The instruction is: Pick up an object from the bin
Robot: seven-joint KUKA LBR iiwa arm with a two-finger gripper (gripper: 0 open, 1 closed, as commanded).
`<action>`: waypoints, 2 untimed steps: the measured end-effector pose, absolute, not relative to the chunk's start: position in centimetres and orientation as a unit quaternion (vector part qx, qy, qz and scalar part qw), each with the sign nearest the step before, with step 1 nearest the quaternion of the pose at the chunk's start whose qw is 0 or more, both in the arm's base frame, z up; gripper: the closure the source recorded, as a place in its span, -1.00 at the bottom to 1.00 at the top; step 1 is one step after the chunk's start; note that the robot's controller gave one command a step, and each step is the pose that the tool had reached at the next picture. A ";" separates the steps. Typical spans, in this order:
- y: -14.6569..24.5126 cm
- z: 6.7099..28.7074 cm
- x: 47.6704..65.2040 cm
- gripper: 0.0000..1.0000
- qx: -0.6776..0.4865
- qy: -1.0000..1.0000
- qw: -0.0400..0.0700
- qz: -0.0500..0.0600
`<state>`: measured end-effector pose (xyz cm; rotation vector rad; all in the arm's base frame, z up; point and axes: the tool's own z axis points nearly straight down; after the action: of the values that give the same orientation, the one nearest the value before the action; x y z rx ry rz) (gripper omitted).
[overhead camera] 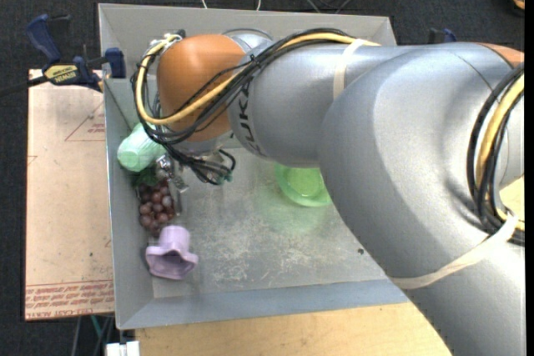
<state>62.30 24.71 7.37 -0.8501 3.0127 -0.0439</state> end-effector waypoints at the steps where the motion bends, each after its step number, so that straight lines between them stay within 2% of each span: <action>1: 24.7 7.4 62.3 1.00 -0.272 0.962 0.005 -0.014; 2: 24.6 7.5 62.3 1.00 -0.271 0.963 0.006 -0.014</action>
Offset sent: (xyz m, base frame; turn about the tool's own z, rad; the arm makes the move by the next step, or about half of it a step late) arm -0.0001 -0.0001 0.0060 0.0000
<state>62.32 24.65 7.51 -0.8475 3.0128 -0.0444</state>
